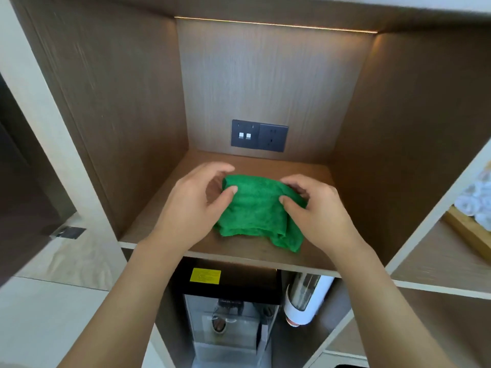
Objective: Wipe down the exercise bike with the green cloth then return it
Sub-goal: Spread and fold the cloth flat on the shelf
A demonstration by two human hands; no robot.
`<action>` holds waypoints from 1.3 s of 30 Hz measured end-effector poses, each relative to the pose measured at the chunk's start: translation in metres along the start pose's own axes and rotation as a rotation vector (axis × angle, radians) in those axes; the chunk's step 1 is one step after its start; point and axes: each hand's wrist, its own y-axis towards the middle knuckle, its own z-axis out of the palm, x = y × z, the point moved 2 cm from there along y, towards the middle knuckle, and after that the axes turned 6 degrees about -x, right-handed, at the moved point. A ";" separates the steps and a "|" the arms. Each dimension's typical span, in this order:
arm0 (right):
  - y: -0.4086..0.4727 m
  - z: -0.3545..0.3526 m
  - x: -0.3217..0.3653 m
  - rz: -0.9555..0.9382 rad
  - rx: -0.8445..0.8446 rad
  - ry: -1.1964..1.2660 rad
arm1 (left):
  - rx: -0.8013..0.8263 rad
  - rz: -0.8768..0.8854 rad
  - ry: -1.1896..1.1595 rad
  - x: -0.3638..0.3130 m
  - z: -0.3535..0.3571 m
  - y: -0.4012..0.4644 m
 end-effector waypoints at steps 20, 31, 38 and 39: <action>-0.028 0.044 -0.038 0.082 0.003 -0.091 | 0.325 0.024 0.087 0.045 0.053 -0.013; -0.004 0.045 -0.016 -0.084 0.046 -0.076 | 0.204 0.058 -0.155 0.039 0.018 -0.011; 0.046 -0.002 -0.019 0.017 -0.244 -0.111 | 0.060 0.116 -0.076 0.047 -0.015 0.026; 0.052 -0.011 -0.023 0.061 -0.296 -0.105 | 0.028 0.122 -0.049 0.049 -0.021 0.033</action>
